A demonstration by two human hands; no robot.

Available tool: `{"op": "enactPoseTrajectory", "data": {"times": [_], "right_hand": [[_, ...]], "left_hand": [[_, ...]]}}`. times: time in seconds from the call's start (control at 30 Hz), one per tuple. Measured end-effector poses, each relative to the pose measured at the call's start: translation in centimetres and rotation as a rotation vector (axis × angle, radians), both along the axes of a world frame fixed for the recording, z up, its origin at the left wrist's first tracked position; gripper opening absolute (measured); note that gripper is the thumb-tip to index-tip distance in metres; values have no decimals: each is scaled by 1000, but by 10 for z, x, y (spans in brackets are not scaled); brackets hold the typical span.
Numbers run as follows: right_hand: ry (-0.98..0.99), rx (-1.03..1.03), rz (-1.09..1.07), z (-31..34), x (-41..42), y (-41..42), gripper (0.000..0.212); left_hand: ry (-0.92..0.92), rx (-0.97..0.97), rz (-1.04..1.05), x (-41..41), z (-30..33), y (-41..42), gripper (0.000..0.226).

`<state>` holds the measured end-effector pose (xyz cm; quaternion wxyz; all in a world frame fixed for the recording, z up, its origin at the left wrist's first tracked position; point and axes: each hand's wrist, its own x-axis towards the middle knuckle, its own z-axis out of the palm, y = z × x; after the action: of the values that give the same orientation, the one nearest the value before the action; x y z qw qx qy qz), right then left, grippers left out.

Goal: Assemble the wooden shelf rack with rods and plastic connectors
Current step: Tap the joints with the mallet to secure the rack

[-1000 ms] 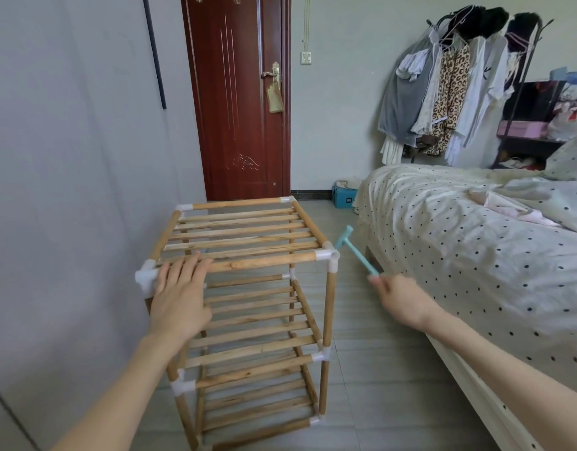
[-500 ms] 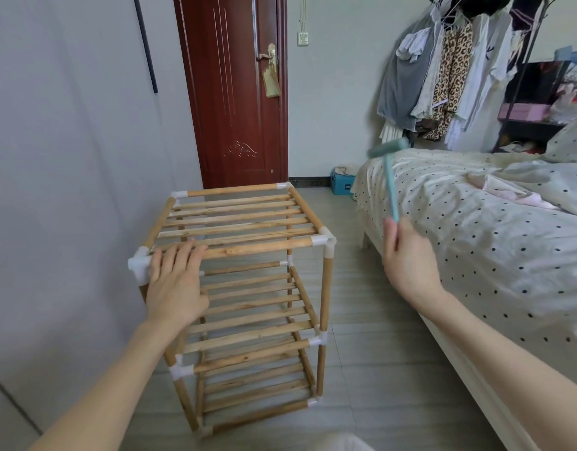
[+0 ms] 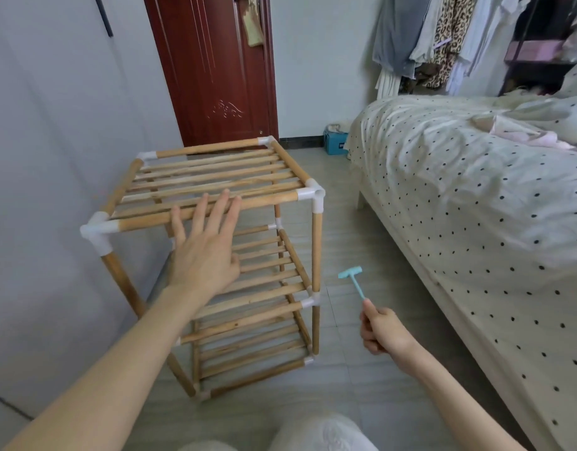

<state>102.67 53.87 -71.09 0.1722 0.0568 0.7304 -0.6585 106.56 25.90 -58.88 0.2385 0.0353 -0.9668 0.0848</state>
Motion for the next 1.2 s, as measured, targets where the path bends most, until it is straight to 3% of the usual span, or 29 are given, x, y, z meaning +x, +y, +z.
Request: {"op": "enactPoseTrajectory", "data": {"times": [0.17, 0.23, 0.3, 0.33, 0.43, 0.47, 0.57, 0.6, 0.73, 0.77, 0.83, 0.9, 0.97, 1.0, 1.1, 1.13, 1.2], "right_hand": [[1, -223, -583, -27, -21, -4, 38], [-138, -248, -487, -46, -18, -23, 38], [-229, -205, -189, -63, -12, -39, 37], [-229, -197, -185, -66, -14, -41, 38], [-221, -293, -543, -60, -27, -34, 38], [-242, -329, -575, -61, -28, -35, 38], [-290, -274, -220, -69, -16, -46, 35], [-295, -286, -206, -69, -15, -45, 36], [-254, -326, -605, -65, -29, -36, 38], [-264, -327, -573, -63, -26, -38, 38], [-284, -287, -292, -69, -20, -46, 37], [-283, -289, -328, -67, -26, -45, 38], [-273, -294, -573, -58, -32, -41, 40], [-275, -273, -583, -58, -32, -41, 40], [-289, -154, -170, -59, -20, -52, 35], [-293, -144, -141, -58, -19, -51, 34], [-277, -150, -313, -54, -30, -45, 35]], "left_hand": [[50, -34, 4, -7, -8, 11, 94], [61, -40, 24, -12, -10, 19, 94], [74, -43, 35, -16, -12, 24, 94], [78, -46, 40, -18, -12, 25, 94], [88, -44, 42, -20, -14, 28, 93], [90, -42, 41, -20, -14, 28, 93], [99, -47, 38, -20, -14, 28, 91], [104, -51, 33, -20, -14, 27, 90], [108, -50, 32, -20, -14, 29, 90], [109, -47, 36, -20, -15, 30, 90], [111, -50, 38, -21, -14, 29, 90], [110, -56, 35, -20, -14, 28, 91], [106, -53, 35, -21, -14, 28, 91], [105, -46, 37, -21, -14, 29, 91], [110, -16, 31, -23, -13, 29, 90], [115, -1, 15, -24, -12, 28, 88], [124, 39, -29, -25, -11, 25, 83]]}}
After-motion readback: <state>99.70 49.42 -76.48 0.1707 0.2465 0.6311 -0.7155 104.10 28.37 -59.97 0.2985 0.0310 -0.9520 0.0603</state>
